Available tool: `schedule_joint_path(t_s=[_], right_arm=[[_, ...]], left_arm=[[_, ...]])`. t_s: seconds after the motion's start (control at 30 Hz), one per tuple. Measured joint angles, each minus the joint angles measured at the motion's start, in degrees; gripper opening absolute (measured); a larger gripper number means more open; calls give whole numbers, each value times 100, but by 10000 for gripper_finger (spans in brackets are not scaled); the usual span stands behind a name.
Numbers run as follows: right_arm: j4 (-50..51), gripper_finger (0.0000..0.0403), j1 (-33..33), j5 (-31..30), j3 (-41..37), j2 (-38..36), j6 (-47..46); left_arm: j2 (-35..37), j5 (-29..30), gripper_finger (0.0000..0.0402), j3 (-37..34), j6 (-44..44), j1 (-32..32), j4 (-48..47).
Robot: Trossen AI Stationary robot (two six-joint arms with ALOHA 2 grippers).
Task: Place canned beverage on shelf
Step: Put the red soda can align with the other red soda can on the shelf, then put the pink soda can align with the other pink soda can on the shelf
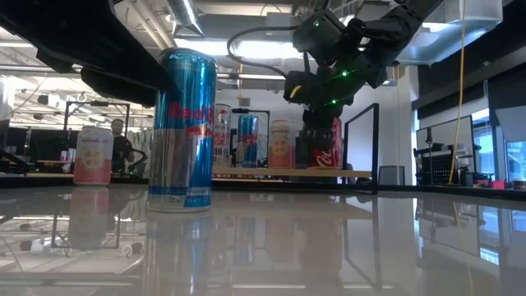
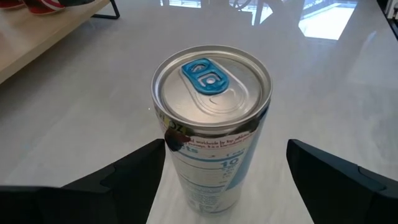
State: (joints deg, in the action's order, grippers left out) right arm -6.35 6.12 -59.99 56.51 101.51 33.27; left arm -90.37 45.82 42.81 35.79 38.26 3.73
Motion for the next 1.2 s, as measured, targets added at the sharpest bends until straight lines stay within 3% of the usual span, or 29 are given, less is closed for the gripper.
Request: schedule_joint_path(t_s=[0.2, 0.4, 0.53, 0.7, 0.87, 1.0, 1.2], right_arm=[[-166, 35, -232, 14, -4, -198, -13], [181, 35, -1018, 250, -4, -843, -639], [634, 35, -1636, 1354, -9, -1230, -1722], [280, 35, -2205, 2944, -291, -1201, -2639], [-601, 35, -2573, 3741, -597, -902, -3289], [-913, 46, -2651, 4007, -607, -566, -3632], [-1522, 137, -2637, 4508, -605, -44, -3902]], left_arm=[[0, -4, 325, 0, -4, 0, 2], [0, -10, 325, 4, -74, 1, 24], [4, -57, 325, 13, -105, 55, 31], [4, -48, 325, 13, -37, 63, 45], [7, -82, 325, 17, 4, 61, 83], [7, -96, 325, 17, 12, 61, 46], [7, -100, 325, 17, 19, 61, -52]])
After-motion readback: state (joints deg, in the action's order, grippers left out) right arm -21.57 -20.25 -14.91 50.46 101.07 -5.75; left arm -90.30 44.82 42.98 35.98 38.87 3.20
